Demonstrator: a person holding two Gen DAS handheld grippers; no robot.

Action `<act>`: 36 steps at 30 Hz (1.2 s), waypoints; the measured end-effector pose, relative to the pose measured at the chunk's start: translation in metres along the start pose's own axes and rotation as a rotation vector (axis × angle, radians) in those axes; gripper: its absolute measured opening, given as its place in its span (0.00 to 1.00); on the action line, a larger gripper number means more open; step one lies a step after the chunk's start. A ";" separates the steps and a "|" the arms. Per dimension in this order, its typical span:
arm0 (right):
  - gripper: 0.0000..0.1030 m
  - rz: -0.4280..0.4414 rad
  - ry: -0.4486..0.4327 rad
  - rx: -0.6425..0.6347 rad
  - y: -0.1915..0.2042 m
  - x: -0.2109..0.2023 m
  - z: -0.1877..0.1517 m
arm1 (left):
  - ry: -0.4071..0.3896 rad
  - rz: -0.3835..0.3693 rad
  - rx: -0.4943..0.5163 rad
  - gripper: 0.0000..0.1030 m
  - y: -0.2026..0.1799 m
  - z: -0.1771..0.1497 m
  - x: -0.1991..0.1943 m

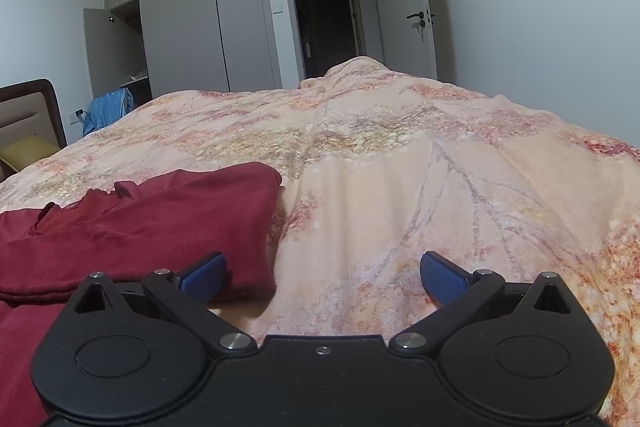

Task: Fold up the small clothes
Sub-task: 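Grasp the other sleeve cuff with the left gripper and lift, then fold the held sleeve with the left gripper across the body, release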

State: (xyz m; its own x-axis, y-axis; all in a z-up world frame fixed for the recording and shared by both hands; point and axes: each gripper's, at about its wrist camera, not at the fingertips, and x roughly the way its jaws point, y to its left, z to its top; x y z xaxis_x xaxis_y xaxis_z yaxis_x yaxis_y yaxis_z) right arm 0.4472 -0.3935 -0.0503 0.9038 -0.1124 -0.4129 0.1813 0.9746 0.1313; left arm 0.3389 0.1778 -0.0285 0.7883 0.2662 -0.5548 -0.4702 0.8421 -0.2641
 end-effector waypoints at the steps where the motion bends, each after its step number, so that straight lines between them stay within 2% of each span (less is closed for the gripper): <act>1: 1.00 -0.001 0.000 0.000 0.000 0.000 0.000 | -0.002 0.010 -0.046 1.00 0.015 0.002 0.000; 6: 1.00 -0.003 0.000 -0.002 0.000 0.000 0.000 | -0.032 0.055 -0.355 1.00 0.079 0.008 0.008; 8: 1.00 -0.003 0.000 -0.003 0.000 0.000 0.000 | -0.067 0.069 -0.428 0.99 0.089 0.009 0.010; 9: 1.00 -0.003 0.000 -0.002 0.000 0.000 0.000 | -0.090 0.080 -0.454 0.95 0.091 0.010 0.011; 10: 1.00 -0.004 0.000 -0.003 0.000 0.000 0.000 | -0.119 0.101 -0.469 0.86 0.094 0.010 0.009; 12: 1.00 -0.004 0.000 -0.003 0.001 0.000 0.000 | -0.162 0.157 -0.495 0.74 0.098 0.013 0.009; 14: 1.00 -0.004 0.000 -0.003 0.000 0.000 0.000 | -0.186 0.188 -0.500 0.50 0.100 0.014 0.012; 15: 1.00 -0.004 0.000 -0.003 0.001 0.000 0.000 | -0.187 0.209 -0.489 0.30 0.100 0.016 0.014; 16: 1.00 -0.003 0.000 -0.003 0.001 0.000 0.000 | -0.191 0.229 -0.476 0.21 0.101 0.019 0.015; 19: 1.00 -0.004 0.000 -0.003 0.001 -0.001 0.000 | -0.231 0.257 -0.431 0.10 0.098 0.027 0.014; 23: 1.00 -0.004 -0.001 -0.003 0.001 -0.001 0.000 | -0.308 0.256 -0.333 0.06 0.085 0.049 0.006; 27: 1.00 -0.004 -0.005 -0.002 0.000 -0.001 0.000 | -0.374 0.206 -0.187 0.06 0.055 0.080 -0.004; 31: 1.00 -0.003 -0.010 0.002 0.000 -0.002 0.000 | -0.446 0.113 -0.035 0.06 0.008 0.112 -0.012; 36: 1.00 0.000 -0.019 0.006 -0.001 -0.004 0.000 | -0.522 -0.045 0.123 0.06 -0.069 0.138 -0.022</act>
State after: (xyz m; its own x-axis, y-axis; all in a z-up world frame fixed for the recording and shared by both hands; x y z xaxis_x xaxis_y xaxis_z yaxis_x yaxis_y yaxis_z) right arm 0.4434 -0.3939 -0.0491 0.9111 -0.1165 -0.3953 0.1839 0.9733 0.1370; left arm 0.4092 0.1783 0.1110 0.9138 0.3999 -0.0706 -0.4061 0.8985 -0.1669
